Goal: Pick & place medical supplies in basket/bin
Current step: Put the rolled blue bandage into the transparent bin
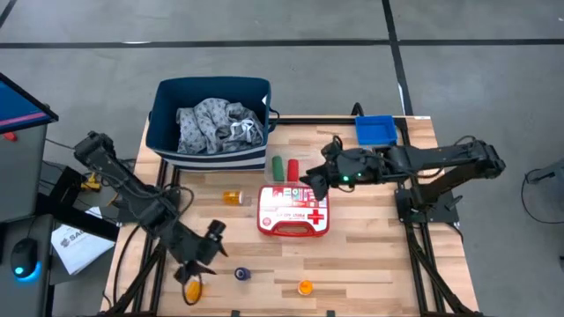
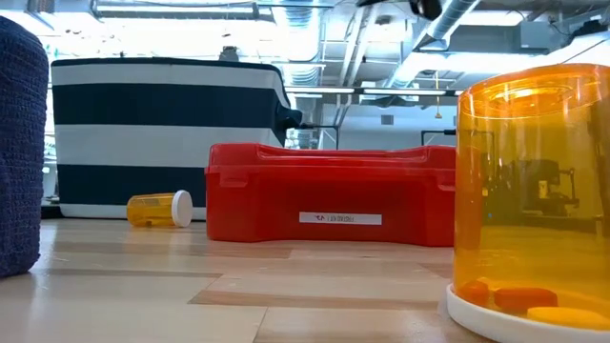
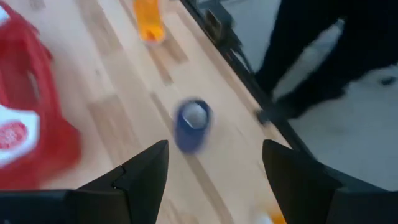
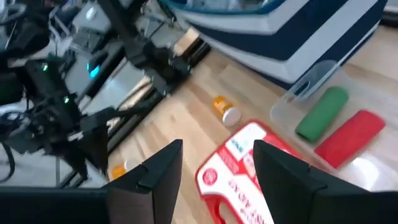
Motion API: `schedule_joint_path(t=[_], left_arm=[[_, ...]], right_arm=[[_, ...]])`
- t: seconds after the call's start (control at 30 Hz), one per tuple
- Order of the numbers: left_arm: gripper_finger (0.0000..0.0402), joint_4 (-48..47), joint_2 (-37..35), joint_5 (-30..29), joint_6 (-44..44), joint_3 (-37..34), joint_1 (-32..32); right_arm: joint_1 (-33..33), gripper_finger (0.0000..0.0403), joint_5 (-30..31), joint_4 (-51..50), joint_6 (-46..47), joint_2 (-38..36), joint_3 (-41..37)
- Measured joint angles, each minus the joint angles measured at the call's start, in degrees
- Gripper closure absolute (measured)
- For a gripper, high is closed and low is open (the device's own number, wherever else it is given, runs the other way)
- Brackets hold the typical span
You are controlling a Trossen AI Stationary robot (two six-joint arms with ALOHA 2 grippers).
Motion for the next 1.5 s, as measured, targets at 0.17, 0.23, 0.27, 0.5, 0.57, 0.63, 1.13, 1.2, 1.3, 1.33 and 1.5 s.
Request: schedule_joint_path(t=[0.17,0.23,0.27,0.5,0.57,0.63,1.13,1.2,1.3,1.33,1.5], left_arm=[[0.0151,4.81,4.6,0.25,5.07,0.11,-1.1],[0.0154,5.18,6.34,0.25,7.63,0.62,-1.76],[0.0158,5.25,7.27,0.03,8.72,0.92,-2.01],[0.0215,5.33,13.68,-0.73,9.86,1.54,-0.72],[0.0226,5.6,14.59,-0.74,9.88,1.53,-0.56],[0.0233,7.03,15.28,-0.75,10.29,1.53,-0.32],[0.025,11.29,19.11,0.18,12.48,1.53,0.0],[0.0255,11.26,19.67,-0.79,12.46,1.53,0.0],[0.0262,11.23,20.09,-2.55,12.3,1.53,0.0],[0.0265,11.09,20.11,-3.02,12.0,1.53,0.0],[0.0293,10.46,20.11,-4.82,8.94,1.54,0.75]], right_arm=[[2.98,0.0213,-0.11,-3.17,0.15,-0.41,0.0],[3.72,0.0216,-0.13,-4.09,0.21,-0.39,0.0],[4.04,0.0217,-0.02,-4.03,0.44,-0.39,0.0],[4.73,0.0222,0.09,-3.99,0.19,-0.39,0.0],[4.71,0.0222,0.09,-3.99,0.16,-0.39,0.0],[4.69,0.0222,0.13,-3.97,0.16,-0.39,0.0],[4.47,0.0221,0.26,-3.96,-0.91,-0.39,0.0],[4.16,0.0221,0.24,-3.96,-0.92,-0.39,0.0],[4.14,0.0221,0.26,-3.96,-0.92,-0.39,0.0],[4.12,0.0221,0.28,-3.96,-0.92,-0.37,0.0],[4.05,0.0221,0.26,-3.96,-0.92,-0.37,0.0]])
